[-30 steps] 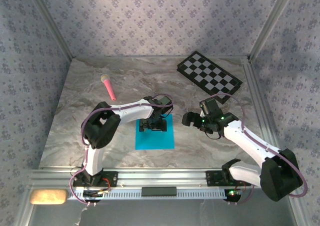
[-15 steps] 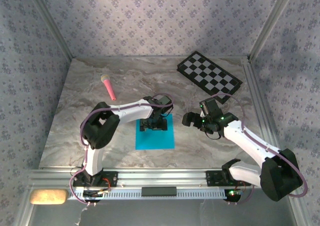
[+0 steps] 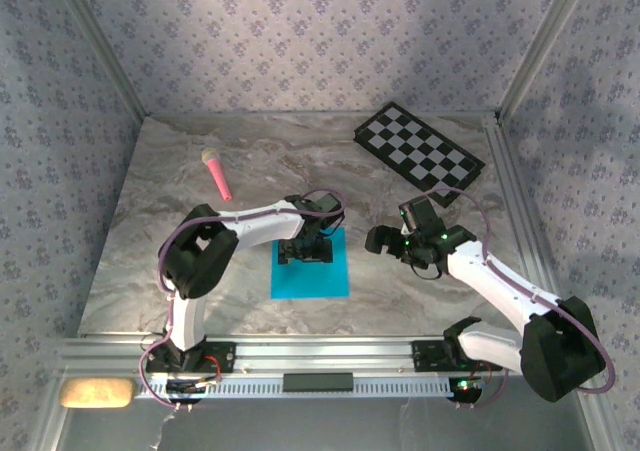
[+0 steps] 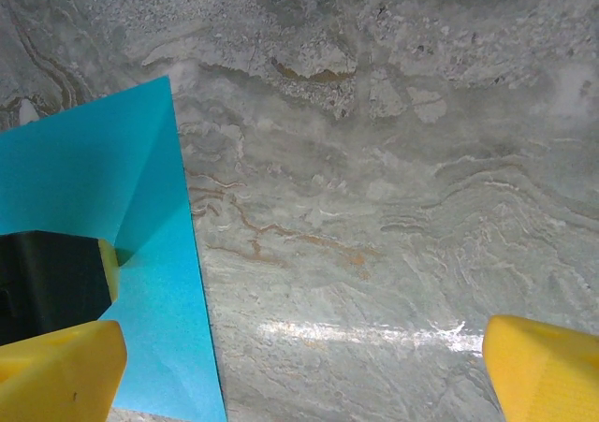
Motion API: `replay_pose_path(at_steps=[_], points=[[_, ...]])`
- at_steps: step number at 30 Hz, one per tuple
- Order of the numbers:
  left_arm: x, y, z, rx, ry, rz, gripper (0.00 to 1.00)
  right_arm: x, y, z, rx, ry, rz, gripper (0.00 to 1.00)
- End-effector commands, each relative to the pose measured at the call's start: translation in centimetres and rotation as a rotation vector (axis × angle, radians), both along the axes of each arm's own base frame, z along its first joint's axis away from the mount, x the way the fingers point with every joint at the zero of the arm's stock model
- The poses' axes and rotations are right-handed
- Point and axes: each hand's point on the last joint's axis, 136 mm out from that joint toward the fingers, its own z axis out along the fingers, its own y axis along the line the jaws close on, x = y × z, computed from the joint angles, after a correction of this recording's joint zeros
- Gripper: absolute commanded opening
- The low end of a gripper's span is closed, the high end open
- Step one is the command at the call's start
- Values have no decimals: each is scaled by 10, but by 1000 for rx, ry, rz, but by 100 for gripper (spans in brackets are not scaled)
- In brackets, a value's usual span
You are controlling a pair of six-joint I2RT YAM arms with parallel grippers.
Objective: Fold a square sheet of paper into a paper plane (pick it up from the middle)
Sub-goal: First fold the square sheet of paper in half at the center of the table.
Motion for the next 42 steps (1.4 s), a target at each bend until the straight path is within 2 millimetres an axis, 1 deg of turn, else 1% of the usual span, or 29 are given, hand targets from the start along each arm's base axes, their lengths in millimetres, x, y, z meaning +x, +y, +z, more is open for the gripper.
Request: replay_pose_path(at_steps=[1,6,14,25,28,30,32,34,36,40,42], points=[[-11,7,-18,47,50,5,86,-5,-4,-1,-18,6,-7,100],[-13,8,-23,51,62,-1,84,-6,-6,0,-25,5,-12,100],[-13,8,-26,51,68,0,82,-8,-11,2,-22,-16,-38,100],[-8,1,-15,30,35,-12,77,-9,-15,5,-25,-33,-62,100],[-6,1,-11,31,20,-17,74,-6,-19,7,-31,-46,-84,100],[-4,1,-9,29,11,-21,69,-5,-20,9,-35,-56,-94,100],[-3,-1,-5,23,-1,-32,62,-3,-21,10,-36,-62,-106,100],[0,-4,-1,13,-19,-39,59,-2,-23,11,-37,-66,-122,100],[2,-7,5,-5,-37,-48,56,-1,-25,11,-40,-68,-140,100],[7,-13,18,-52,-82,-59,45,2,-28,12,-40,-77,-174,100],[10,-15,25,-74,-108,-59,43,2,-29,13,-39,-81,-187,100]])
